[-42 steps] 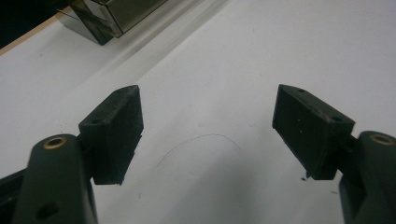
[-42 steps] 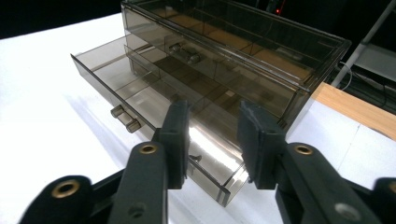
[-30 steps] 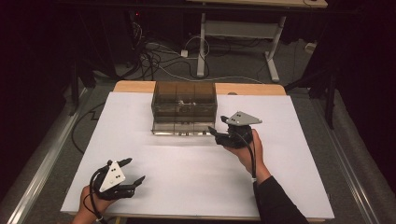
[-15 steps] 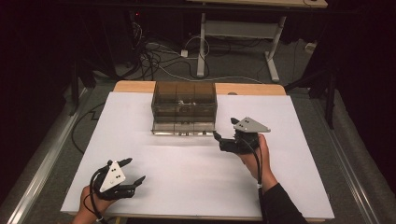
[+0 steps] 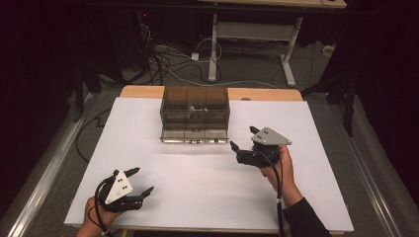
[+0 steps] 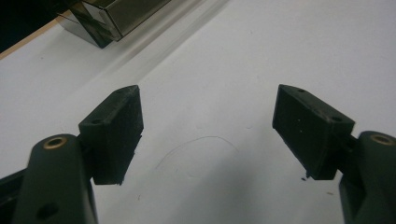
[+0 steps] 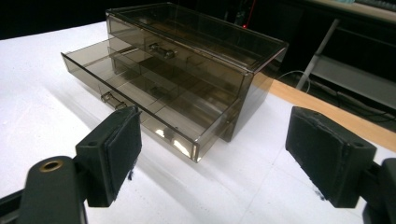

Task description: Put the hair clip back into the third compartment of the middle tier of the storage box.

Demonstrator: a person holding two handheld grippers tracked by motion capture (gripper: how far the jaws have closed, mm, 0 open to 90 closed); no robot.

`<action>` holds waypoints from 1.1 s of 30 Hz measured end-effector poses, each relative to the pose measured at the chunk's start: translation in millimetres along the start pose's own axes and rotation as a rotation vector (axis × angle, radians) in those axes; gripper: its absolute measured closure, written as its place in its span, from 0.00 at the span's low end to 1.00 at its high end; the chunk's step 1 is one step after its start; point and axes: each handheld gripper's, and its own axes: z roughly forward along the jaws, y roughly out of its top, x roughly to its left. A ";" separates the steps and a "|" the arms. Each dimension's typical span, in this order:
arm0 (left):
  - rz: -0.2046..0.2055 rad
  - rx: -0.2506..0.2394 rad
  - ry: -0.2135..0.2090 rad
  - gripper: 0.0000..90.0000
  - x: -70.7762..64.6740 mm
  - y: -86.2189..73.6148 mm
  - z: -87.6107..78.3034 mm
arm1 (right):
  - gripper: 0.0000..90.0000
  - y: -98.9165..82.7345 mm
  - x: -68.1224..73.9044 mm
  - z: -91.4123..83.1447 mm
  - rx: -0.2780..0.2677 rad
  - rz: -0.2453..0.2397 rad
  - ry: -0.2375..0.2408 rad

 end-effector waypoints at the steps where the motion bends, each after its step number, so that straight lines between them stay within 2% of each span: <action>1: 0.001 0.001 0.000 0.26 -0.1 0.1 0.2 | 0.21 -0.1 0.1 -1.9 -0.005 -0.005 -0.003; 3: 0.001 0.001 0.002 0.26 0.0 0.2 0.0 | 0.23 -0.7 0.5 -5.7 -0.024 -0.007 -0.004; 7: 0.000 -0.001 0.002 0.26 -0.3 0.3 -0.3 | 0.22 -0.9 1.5 -10.6 -0.022 -0.017 0.003; 17: 0.003 -0.002 0.003 0.26 -0.3 0.8 -0.8 | 0.21 -1.9 0.5 -20.6 -0.023 -0.008 0.025; 33: 0.000 -0.003 0.003 0.26 -0.3 0.5 -0.8 | 0.22 -10.9 -1.4 -37.0 -0.015 -0.047 -0.015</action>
